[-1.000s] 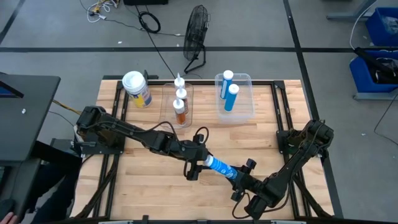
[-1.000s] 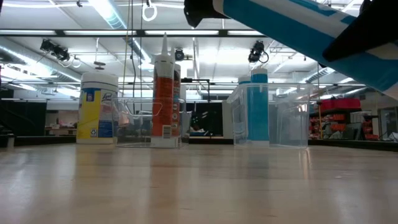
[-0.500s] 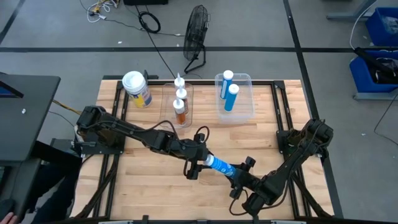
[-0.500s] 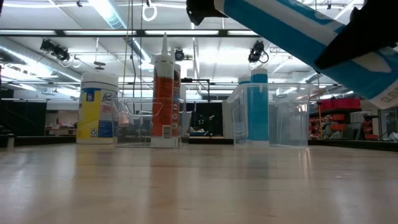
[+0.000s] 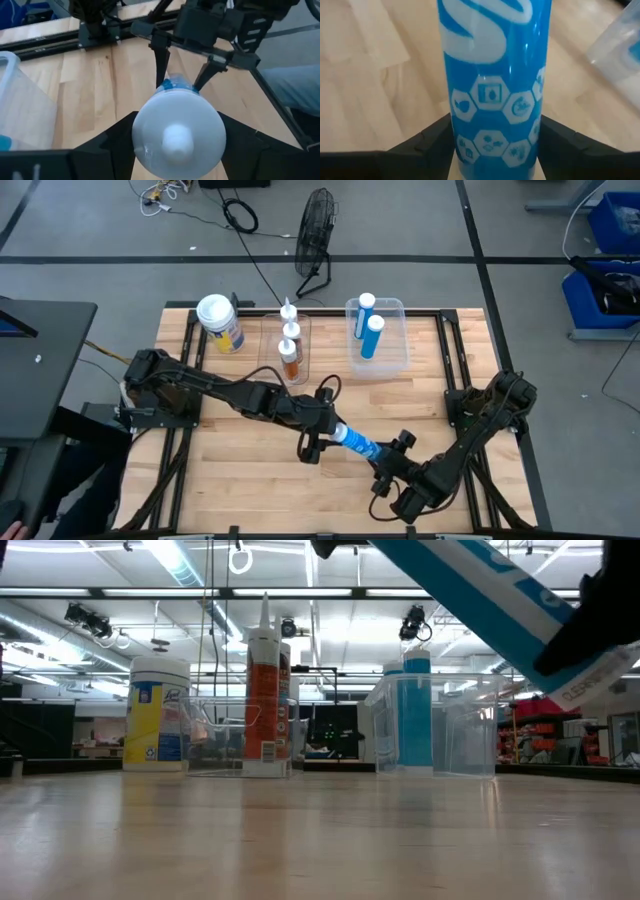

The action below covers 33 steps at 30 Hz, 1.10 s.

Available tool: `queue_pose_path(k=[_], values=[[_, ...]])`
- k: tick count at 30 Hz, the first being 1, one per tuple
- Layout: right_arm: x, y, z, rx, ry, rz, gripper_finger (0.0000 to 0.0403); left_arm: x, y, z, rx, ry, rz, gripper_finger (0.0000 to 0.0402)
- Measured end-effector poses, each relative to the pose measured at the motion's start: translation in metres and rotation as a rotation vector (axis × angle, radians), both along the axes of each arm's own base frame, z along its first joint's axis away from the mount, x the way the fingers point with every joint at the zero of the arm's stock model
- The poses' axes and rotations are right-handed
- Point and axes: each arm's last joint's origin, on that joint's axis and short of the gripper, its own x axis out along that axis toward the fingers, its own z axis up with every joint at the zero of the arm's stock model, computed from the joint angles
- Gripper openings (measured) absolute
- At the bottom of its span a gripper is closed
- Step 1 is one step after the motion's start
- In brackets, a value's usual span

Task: Pick & place silicon tubes, Sealant and Lysol wipes
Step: Put the blue sealant into the right transparent bin

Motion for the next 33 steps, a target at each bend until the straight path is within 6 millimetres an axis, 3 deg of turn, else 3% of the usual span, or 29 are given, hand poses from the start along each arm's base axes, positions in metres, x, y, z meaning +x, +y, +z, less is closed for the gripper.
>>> queue_pose_path(k=[16,27,33], values=[[-0.02,0.005,-0.006,0.138,0.168,-0.085,0.024,0.004,0.026,0.04,0.047,-0.034,0.037,0.0228],[-0.019,0.004,-0.005,0.124,0.136,-0.086,0.024,-0.003,0.078,0.103,0.093,-0.067,0.14,0.0228],[-0.02,0.003,-0.008,0.118,0.139,-0.086,0.024,-0.009,0.118,0.117,0.109,-0.061,0.247,0.0228]])
